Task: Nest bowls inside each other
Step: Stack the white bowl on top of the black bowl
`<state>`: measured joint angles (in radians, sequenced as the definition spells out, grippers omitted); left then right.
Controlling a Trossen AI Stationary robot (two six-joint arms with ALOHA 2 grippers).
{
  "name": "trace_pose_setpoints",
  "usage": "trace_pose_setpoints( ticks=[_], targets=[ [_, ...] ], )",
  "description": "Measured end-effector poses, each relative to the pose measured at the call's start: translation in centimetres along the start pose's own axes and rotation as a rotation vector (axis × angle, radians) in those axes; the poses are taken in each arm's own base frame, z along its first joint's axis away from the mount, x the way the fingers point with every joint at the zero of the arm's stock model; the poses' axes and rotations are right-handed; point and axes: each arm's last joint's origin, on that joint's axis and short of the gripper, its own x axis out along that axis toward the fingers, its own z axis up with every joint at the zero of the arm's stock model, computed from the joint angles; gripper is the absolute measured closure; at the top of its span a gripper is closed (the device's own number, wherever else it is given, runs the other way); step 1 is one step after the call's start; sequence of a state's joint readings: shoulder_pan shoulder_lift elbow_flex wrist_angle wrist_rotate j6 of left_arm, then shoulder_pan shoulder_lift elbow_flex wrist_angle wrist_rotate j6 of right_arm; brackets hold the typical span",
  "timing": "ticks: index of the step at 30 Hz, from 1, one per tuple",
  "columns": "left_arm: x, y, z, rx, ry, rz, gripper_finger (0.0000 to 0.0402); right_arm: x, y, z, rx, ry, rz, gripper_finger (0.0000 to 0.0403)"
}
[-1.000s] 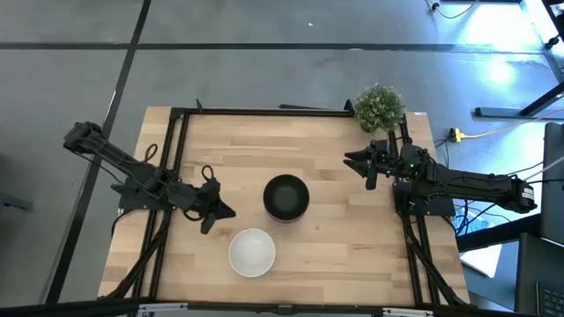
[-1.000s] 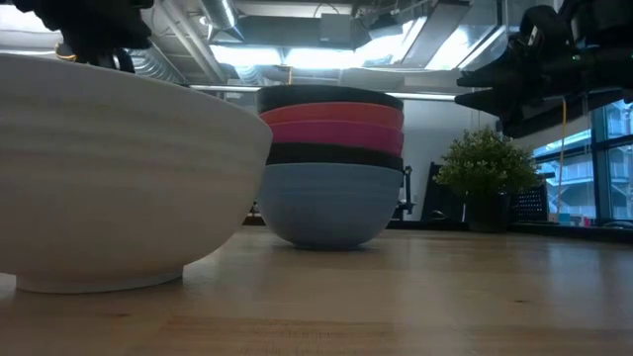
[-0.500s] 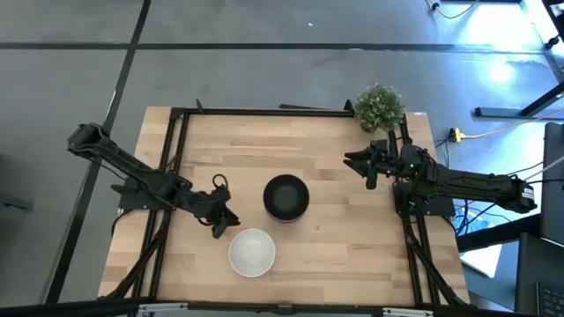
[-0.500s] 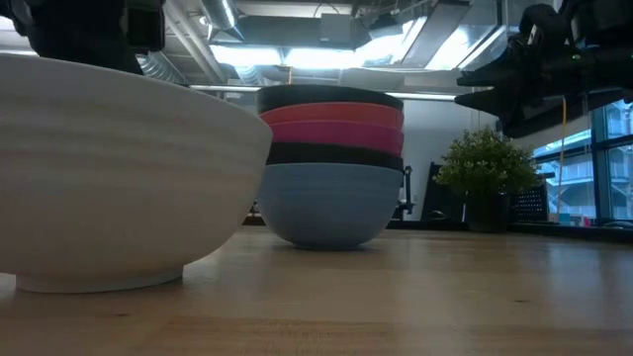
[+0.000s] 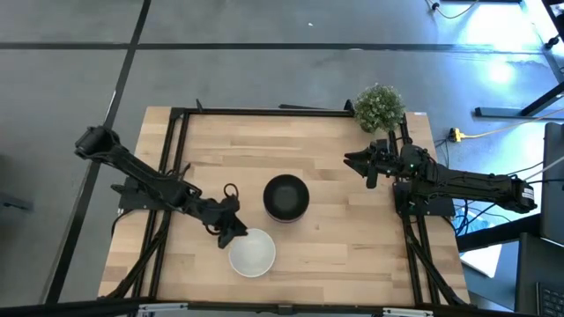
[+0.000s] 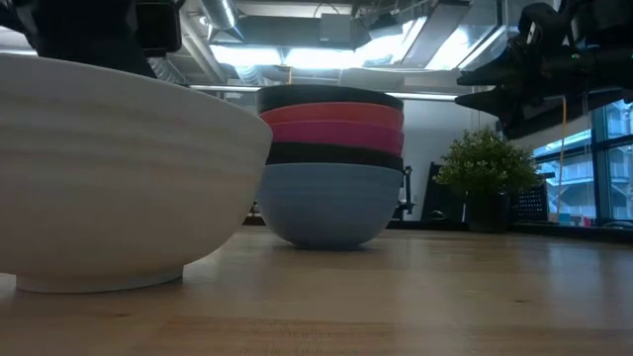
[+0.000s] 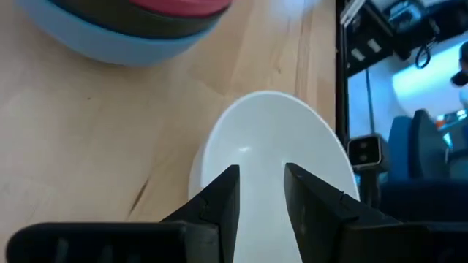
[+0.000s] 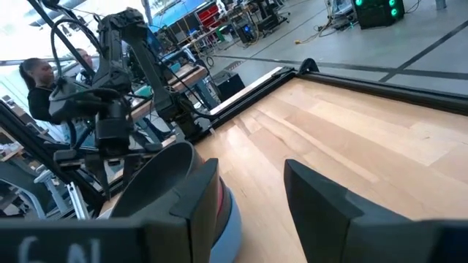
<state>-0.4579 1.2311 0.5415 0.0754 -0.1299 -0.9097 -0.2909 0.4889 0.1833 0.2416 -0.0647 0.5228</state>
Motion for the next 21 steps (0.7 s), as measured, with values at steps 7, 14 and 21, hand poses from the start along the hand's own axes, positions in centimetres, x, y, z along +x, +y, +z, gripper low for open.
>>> trace_pose_setpoints(
  ticks=[7,14,21],
  targets=[
    [0.0,-0.2,0.1,0.034,0.046,0.051,0.03,0.0,0.0,0.0,0.021,-0.001,0.0,0.0244],
    [-0.2,-0.9,0.6,0.069,0.101,0.107,0.0301,0.0,0.0,0.0,0.021,-0.001,0.0,0.0244],
    [0.9,-2.4,1.3,0.115,0.158,0.159,0.0301,0.0,0.0,0.0,0.021,-0.001,0.0,0.0244]
  ],
)
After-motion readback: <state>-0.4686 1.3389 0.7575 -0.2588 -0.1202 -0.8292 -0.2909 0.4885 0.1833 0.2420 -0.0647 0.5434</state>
